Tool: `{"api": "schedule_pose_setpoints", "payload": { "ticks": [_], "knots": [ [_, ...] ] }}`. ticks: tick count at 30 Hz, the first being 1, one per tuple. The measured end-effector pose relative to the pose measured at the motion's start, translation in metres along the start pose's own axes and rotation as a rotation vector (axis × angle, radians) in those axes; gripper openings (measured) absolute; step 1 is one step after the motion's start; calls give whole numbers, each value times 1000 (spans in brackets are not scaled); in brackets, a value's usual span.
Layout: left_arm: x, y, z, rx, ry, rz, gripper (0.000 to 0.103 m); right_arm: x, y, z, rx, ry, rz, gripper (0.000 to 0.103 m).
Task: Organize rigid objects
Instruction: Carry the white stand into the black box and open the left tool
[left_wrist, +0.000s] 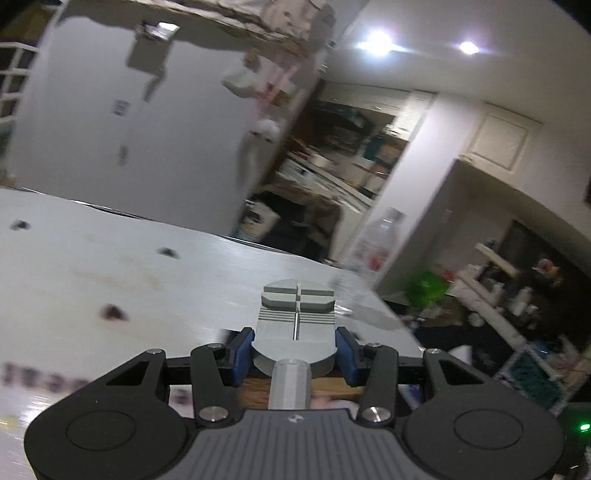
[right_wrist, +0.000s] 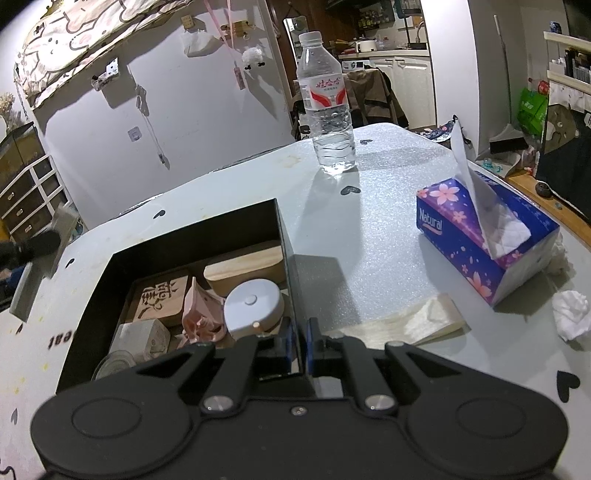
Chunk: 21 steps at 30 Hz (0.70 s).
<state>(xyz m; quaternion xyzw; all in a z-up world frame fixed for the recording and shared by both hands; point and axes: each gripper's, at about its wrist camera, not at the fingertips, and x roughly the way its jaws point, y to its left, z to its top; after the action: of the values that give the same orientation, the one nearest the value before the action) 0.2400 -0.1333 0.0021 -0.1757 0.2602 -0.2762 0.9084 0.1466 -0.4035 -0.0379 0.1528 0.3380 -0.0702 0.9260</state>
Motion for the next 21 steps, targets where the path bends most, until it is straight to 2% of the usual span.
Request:
{"api": "schedule_pose_setpoints", "payload": {
  "ticks": [2,7,14,21],
  "knots": [
    [11,-14,-3,4,20,-15,48,0,0,0,0,0,-1,8],
    [41,-38,-20,-60,122,-59,48,-1,0,0,3,-5,0,8],
    [72,-60,-35,-43,182,-34,48,-1,-1,-1,0,-8,2,7],
    [88,-61,-43,-96,247,-9,48,-1,1,0,-15,-10,-1,7]
  ]
}}
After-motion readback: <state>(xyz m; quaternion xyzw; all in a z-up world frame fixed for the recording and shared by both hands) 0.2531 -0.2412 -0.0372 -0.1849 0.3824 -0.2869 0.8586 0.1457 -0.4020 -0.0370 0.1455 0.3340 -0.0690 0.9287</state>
